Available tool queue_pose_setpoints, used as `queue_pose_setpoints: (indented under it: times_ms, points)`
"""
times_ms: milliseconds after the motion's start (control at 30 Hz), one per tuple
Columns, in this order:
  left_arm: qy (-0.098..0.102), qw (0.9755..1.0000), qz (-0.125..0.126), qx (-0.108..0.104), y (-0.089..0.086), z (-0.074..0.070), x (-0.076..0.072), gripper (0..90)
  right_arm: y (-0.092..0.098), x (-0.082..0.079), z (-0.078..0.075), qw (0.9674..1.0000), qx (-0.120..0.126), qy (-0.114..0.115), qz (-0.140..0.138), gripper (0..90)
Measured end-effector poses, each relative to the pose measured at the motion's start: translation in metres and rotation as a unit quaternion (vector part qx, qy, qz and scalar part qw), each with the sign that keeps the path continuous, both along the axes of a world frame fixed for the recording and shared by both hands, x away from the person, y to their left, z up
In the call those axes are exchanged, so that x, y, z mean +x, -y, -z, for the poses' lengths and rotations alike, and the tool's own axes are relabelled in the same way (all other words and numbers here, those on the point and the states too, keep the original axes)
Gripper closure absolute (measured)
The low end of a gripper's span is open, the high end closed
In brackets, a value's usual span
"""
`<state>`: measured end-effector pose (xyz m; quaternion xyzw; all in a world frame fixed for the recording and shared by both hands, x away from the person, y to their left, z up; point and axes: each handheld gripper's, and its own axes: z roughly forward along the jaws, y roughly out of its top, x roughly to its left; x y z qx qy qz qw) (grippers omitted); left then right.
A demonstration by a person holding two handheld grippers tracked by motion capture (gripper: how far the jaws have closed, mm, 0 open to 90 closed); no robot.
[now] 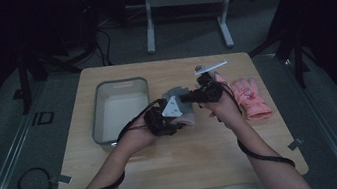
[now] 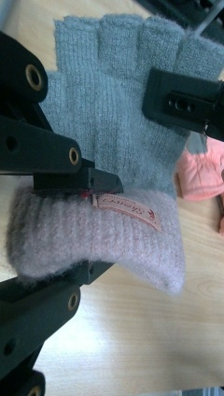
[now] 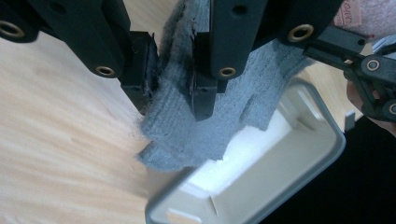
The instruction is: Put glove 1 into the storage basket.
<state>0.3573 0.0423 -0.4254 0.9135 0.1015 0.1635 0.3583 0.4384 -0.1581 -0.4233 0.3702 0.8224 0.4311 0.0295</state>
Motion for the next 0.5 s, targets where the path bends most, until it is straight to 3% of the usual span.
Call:
queue_pose_setpoints:
  times_ms: [167, 267, 300, 500]
  points:
    - [0.009, 0.9999, -0.011, 0.003, -0.015, -0.01, 0.003, 67.3, -0.017, 0.006, -0.013, 0.9999, -0.002, 0.012, -0.01, 74.3]
    - [0.011, 0.9998, -0.015, -0.001, -0.021, -0.011, 0.004, 67.3, -0.024, 0.008, -0.016, 0.9998, -0.003, 0.017, -0.013, 74.2]
    - [0.011, 0.9997, -0.021, -0.005, -0.03, -0.012, 0.005, 67.3, -0.028, 0.009, -0.018, 0.9997, -0.002, 0.018, -0.014, 74.3]
    - [0.018, 0.9991, -0.038, -0.002, -0.052, -0.01, 0.005, 67.1, -0.06, 0.015, -0.025, 0.999, -0.01, 0.028, -0.033, 74.2]
